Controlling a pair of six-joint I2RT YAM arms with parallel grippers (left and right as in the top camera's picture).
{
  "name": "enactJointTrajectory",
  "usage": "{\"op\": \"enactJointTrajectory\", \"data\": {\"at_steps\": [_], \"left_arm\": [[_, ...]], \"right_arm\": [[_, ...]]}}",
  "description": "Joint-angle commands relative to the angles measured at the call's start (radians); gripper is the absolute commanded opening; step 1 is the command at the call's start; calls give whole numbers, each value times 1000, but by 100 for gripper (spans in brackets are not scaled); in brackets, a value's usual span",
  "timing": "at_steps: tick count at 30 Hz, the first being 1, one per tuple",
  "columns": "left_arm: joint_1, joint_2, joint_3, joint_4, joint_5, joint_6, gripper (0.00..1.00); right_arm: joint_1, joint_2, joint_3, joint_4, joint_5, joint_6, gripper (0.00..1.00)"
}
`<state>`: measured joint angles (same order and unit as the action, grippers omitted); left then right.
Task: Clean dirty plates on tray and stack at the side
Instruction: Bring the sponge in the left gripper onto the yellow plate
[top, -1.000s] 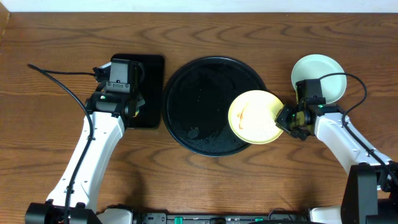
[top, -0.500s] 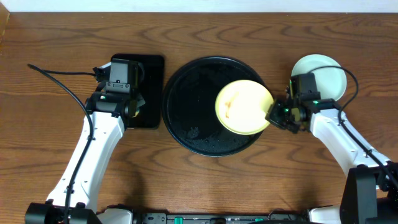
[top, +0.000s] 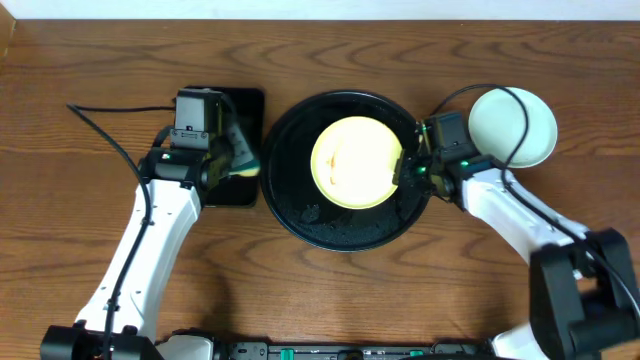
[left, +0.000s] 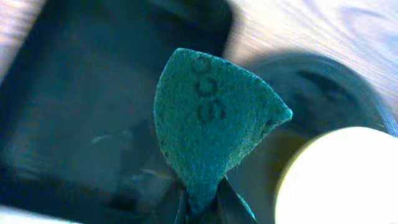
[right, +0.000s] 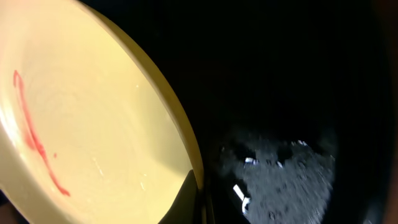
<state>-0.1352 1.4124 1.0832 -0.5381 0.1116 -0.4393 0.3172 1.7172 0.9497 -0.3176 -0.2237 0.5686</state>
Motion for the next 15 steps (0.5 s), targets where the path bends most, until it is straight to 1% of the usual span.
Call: {"op": "enactJointTrajectory", "data": {"at_steps": [1, 7, 12, 15], "left_arm": [[-47, 6, 0, 14, 169, 38, 8], [-162, 27, 0, 47, 168, 33, 8], [-241, 115, 0, 109, 158, -69, 8], [-275, 187, 0, 161, 158, -101, 8]], "right_arm": [[26, 61, 17, 18, 2, -28, 1], [46, 95, 17, 37, -21, -61, 1], [64, 95, 17, 42, -19, -56, 1], [64, 95, 17, 41, -16, -32, 1]]}}
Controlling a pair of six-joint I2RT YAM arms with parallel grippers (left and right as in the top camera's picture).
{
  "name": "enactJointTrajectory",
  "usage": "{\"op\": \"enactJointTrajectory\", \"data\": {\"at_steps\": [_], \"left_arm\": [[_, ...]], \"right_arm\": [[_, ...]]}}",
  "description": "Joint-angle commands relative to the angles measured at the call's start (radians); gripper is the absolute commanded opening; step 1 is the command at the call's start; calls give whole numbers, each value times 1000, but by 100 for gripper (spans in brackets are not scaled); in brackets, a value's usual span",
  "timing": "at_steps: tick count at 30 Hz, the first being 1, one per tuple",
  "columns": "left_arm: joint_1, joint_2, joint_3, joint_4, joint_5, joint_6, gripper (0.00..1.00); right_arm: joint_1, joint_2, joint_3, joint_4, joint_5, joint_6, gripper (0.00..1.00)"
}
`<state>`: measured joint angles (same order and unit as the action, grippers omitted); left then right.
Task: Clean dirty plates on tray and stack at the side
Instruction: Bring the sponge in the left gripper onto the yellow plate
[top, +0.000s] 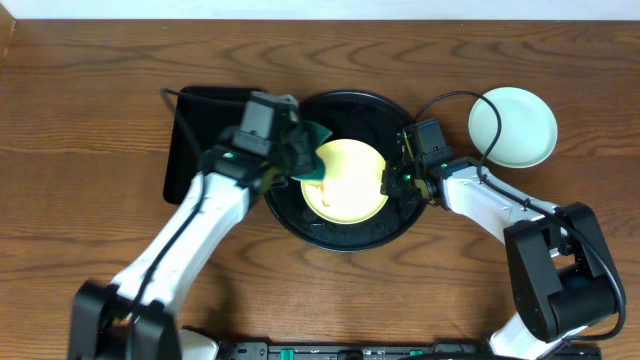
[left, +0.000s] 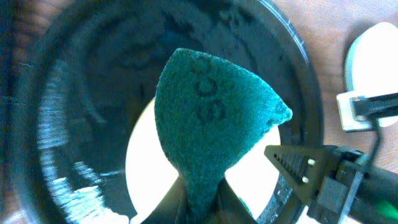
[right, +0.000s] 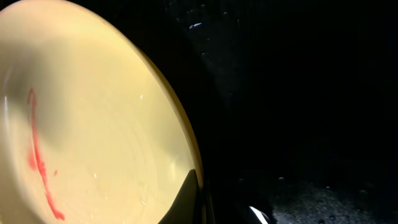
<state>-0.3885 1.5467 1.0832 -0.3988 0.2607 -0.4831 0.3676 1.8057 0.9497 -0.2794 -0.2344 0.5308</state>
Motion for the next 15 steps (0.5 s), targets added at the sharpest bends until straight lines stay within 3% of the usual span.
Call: {"op": "enactJointTrajectory", "data": {"at_steps": [1, 8, 15], "left_arm": [[-34, 75, 0, 44, 9, -66, 8], [-112, 197, 0, 180, 1, -69, 8], [-122, 240, 0, 173, -50, -107, 11]], "right_arm": [[14, 6, 17, 3, -2, 8, 1], [14, 6, 17, 3, 2, 14, 1], [14, 6, 17, -1, 2, 14, 1]]}}
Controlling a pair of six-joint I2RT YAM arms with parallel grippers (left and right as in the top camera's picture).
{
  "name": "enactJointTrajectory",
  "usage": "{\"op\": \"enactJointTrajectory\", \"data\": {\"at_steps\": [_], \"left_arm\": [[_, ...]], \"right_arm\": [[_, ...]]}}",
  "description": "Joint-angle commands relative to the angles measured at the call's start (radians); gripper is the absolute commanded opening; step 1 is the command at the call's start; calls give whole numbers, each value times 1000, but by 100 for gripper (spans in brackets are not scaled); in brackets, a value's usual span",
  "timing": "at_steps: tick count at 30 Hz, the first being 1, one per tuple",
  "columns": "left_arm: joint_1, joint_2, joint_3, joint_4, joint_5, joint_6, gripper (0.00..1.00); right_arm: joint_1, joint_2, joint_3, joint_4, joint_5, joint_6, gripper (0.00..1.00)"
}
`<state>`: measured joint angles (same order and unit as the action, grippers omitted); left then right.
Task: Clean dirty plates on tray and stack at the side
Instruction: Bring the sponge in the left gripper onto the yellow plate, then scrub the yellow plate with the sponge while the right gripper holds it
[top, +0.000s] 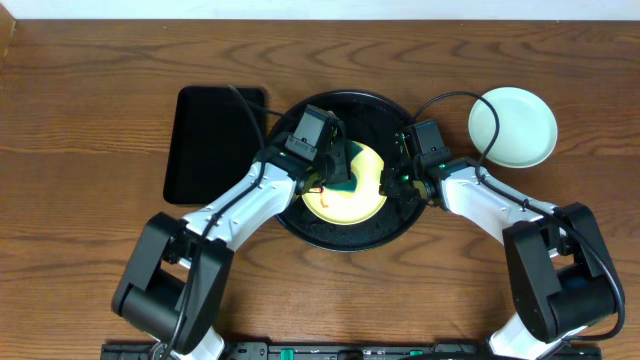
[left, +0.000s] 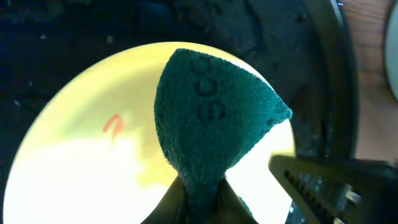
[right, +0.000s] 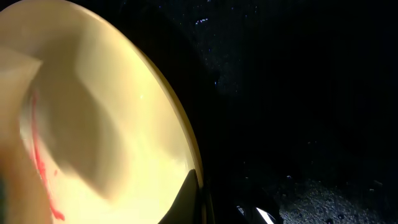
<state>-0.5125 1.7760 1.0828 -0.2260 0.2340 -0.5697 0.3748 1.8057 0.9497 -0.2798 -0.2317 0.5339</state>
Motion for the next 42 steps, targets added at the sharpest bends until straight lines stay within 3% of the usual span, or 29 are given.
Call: {"op": "enactJointTrajectory", "data": {"at_steps": [1, 3, 10, 14, 20, 25, 42], "left_arm": [[2, 12, 0, 0, -21, -20, 17], [-2, 12, 0, 0, 6, -20, 32], [-26, 12, 0, 4, 28, -19, 45], [-24, 9, 3, 7, 6, 51, 45], [-18, -36, 3, -16, -173, 189, 45], [-24, -27, 1, -35, -92, 325, 50], [-48, 33, 1, -45, -39, 349, 50]], "right_arm": [[6, 6, 17, 0, -1, 11, 1], [6, 6, 17, 0, -1, 11, 1], [6, 6, 17, 0, -1, 11, 1], [6, 6, 17, -5, -1, 11, 1], [6, 6, 17, -12, -1, 11, 1], [6, 6, 17, -11, -1, 11, 1], [6, 6, 17, -8, -1, 11, 1]]}}
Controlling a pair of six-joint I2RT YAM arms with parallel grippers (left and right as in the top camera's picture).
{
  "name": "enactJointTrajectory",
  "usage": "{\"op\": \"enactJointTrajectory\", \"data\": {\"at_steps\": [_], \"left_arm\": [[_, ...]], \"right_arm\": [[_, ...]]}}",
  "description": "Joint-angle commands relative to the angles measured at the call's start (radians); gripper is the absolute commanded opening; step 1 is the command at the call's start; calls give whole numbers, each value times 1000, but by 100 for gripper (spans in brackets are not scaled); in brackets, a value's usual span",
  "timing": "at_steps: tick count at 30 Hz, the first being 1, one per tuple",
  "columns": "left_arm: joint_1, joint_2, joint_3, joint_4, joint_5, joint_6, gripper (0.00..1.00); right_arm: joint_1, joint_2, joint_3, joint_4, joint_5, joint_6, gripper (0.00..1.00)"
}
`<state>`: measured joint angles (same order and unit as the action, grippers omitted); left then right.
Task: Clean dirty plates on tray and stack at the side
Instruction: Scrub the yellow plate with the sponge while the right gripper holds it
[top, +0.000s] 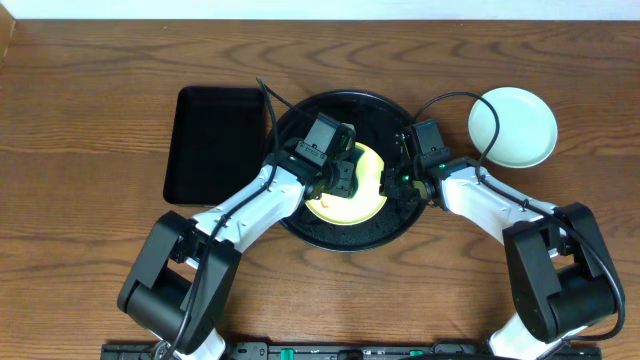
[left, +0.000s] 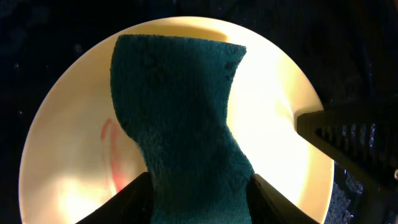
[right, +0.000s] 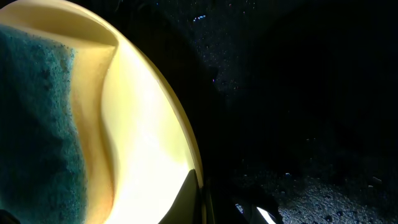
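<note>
A yellow plate (top: 362, 192) lies in the round black tray (top: 345, 232), with a red smear (left: 111, 155) on its left side. My left gripper (top: 337, 178) is shut on a green sponge (left: 177, 124) that is pressed flat onto the plate's middle. My right gripper (top: 400, 180) is shut on the plate's right rim (right: 194, 177), one finger over the inside and one outside. A pale green plate (top: 512, 127) rests on the table to the right of the tray.
A black rectangular tray (top: 215, 143) sits on the wooden table left of the round one. Water drops glint on the round tray's floor (right: 298, 186). Cables run from both wrists over the tray's back edge.
The sponge hung pinched just above the plate; now it is pressed flat on the plate, covering part of the red smear. The right gripper keeps its hold on the rim.
My left gripper held the sponge over the rectangular tray while the right held the yellow plate's rim. The sponge then stood over the round tray, then just above the plate, and now lies against the plate's surface.
</note>
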<state>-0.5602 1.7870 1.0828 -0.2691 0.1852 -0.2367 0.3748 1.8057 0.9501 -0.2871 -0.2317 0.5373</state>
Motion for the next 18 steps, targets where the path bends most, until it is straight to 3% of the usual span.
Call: {"op": "enactJointTrajectory", "data": {"at_steps": [1, 7, 11, 15, 18], "left_arm": [[0, 26, 1, -2, 10, 15, 50], [-2, 87, 1, 14, 10, 15, 49], [-2, 108, 1, 21, 9, 15, 25], [-2, 108, 1, 36, 8, 15, 19], [-2, 108, 1, 36, -19, 15, 8]], "right_arm": [[6, 6, 17, 0, -1, 8, 1], [6, 6, 17, -1, -1, 8, 1], [6, 6, 17, -1, -1, 7, 1], [6, 6, 17, 0, 0, 7, 1], [6, 6, 17, -1, 0, 7, 1]]}}
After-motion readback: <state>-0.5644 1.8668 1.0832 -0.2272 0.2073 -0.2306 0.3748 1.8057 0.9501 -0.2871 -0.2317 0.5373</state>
